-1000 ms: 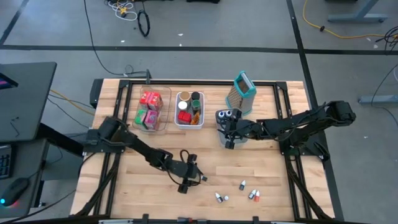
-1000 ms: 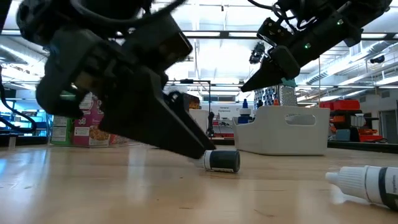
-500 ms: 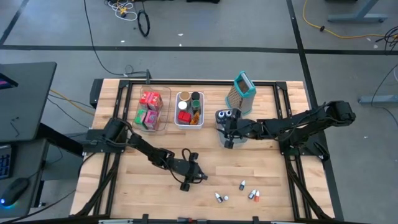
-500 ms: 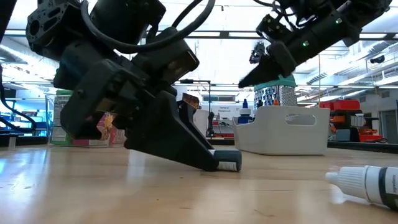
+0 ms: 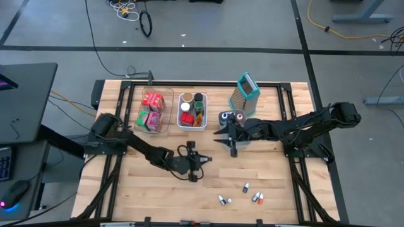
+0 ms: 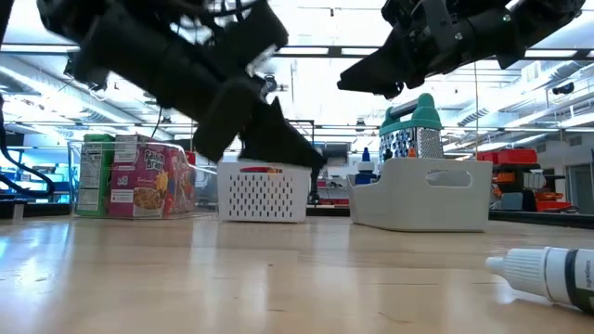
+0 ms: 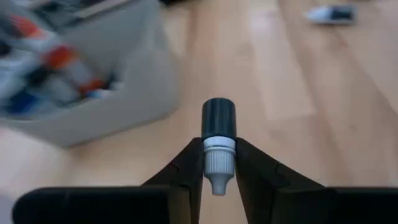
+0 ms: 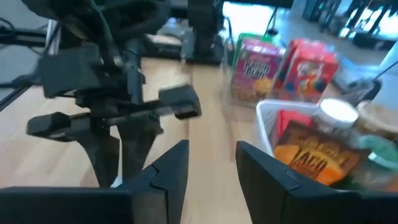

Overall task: Pick & Place Kitchen Items
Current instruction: Put the small green food coloring into the gray bin

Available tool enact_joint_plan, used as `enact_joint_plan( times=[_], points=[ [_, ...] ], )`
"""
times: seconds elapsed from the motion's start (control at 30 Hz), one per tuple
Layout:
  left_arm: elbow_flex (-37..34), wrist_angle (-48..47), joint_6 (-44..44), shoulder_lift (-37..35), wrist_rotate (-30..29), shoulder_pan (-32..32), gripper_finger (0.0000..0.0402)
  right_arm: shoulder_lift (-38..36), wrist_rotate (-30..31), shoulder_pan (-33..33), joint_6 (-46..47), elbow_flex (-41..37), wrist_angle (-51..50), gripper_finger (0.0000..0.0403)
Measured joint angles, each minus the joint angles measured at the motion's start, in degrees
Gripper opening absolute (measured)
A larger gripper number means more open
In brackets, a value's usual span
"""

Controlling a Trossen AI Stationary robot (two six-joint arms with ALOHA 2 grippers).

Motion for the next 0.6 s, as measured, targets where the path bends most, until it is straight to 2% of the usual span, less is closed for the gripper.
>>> enact_joint_plan(
  times=[0.17, 0.3, 0.6],
  points=[
    [0.0, -2.0, 3.9, -6.1, -9.7, 0.0, 0.0074, 0.0, -0.3, 0.0, -0.6, 0.0, 1.2, 0.0144],
    [0.0, -2.0, 8.9, -9.1, -11.7, 0.0, 0.0089, 0.0, -1.3, 0.0, -0.4, 0.0, 1.6, 0.0144],
    [0.0, 0.6, 12.6, -9.3, -18.0, 0.1, 0.0074, 0.0, -12.7, 0.0, 4.7, 0.0, 6.6, 0.0144]
  ],
)
